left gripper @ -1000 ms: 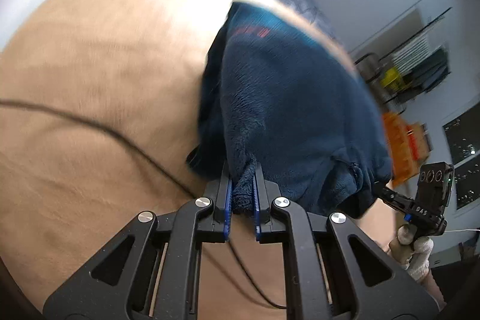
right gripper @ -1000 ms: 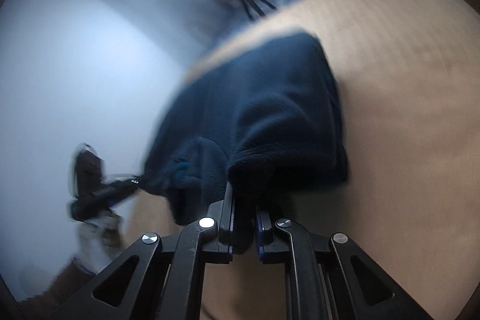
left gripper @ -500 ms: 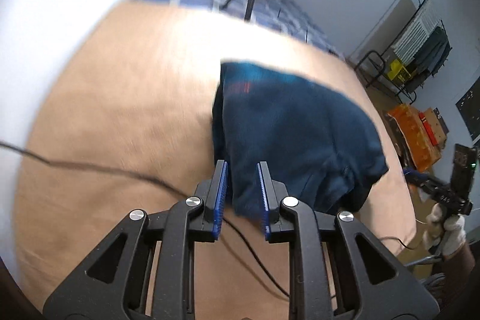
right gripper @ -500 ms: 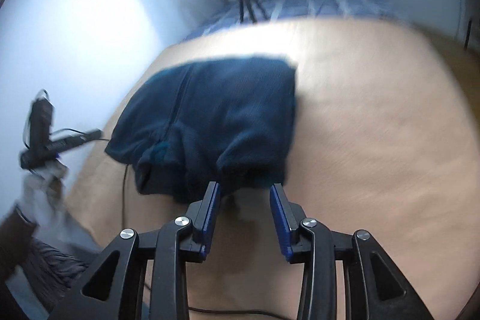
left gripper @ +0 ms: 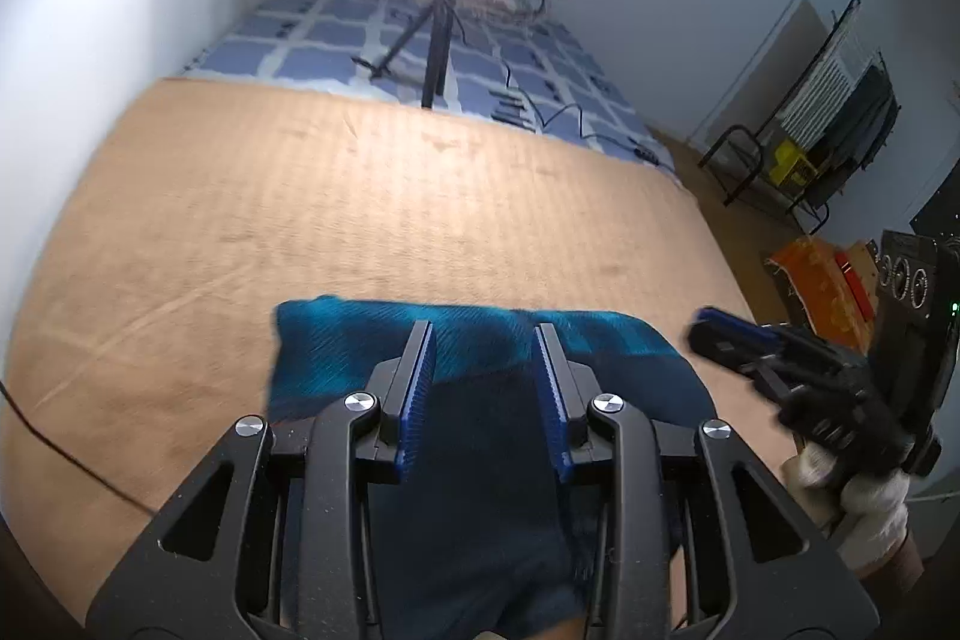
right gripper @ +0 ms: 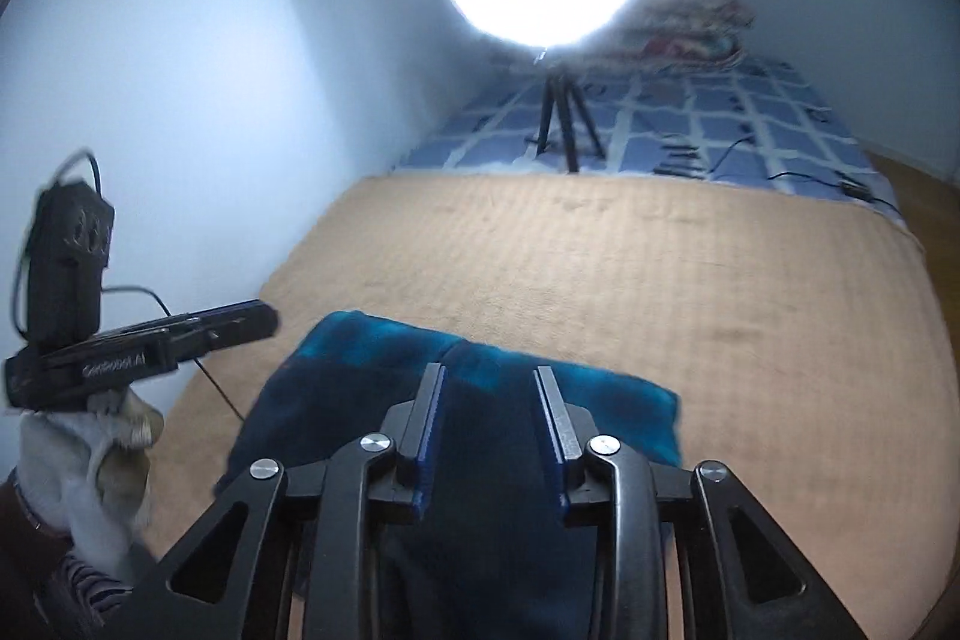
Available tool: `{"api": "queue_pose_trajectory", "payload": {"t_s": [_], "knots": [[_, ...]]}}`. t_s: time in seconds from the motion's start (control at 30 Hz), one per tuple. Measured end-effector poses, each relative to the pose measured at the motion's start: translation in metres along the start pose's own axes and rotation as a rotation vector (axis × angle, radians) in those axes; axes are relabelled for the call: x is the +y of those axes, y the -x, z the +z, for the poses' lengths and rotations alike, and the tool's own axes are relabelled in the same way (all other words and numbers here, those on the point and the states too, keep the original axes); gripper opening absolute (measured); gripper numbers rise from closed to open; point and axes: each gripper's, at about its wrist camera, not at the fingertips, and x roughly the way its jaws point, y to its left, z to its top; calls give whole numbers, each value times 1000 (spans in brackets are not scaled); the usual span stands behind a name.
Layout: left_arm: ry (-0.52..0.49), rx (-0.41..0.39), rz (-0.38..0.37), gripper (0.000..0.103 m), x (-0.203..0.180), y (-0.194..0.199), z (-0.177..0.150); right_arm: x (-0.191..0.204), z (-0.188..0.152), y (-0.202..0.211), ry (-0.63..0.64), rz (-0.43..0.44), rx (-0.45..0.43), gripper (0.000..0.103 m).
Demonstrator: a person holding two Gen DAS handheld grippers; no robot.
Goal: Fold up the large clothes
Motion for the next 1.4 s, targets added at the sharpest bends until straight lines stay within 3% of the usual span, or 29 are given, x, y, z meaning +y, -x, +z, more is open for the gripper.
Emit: {"api": "queue_pose_trajectory", "payload": {"t_s": [0.17, 0.33, 0.43, 0.53, 0.63, 0.77, 0.93, 1.03, 1.13, 1.23, 1.4], "knots": [[-39, 61, 33, 33, -2, -50, -3, 5, 3, -52, 8, -2, 75, 24], [-38, 134, 25, 32, 26, -76, -36, 8, -29, -79, 31, 0, 131, 24], [-33, 96, -11, 32, 41, -85, -60, 2, -53, -85, -11, 27, 100, 24], [-61, 63, -3, 32, 39, -86, -63, 3, -63, -97, 3, 0, 80, 22], [-65, 82, -3, 32, 35, -70, -55, 5, -51, -91, 23, -5, 112, 22], [-97, 56, -4, 32, 33, -25, -59, 6, -44, -40, 42, 19, 62, 23], [-138, 110, 15, 32, 46, 5, -96, -2, -75, 5, 48, 9, 101, 23], [-101, 164, 35, 33, 64, -1, -114, -8, -94, 9, 30, -4, 141, 23], [-21, 180, 10, 36, 82, -10, -129, -18, -115, -4, -6, -20, 199, 23], [-67, 192, 16, 38, 81, -15, -133, -20, -128, -14, -2, -27, 226, 23], [-34, 193, -22, 38, 86, -2, -128, -24, -126, -14, -7, -16, 232, 23]]}}
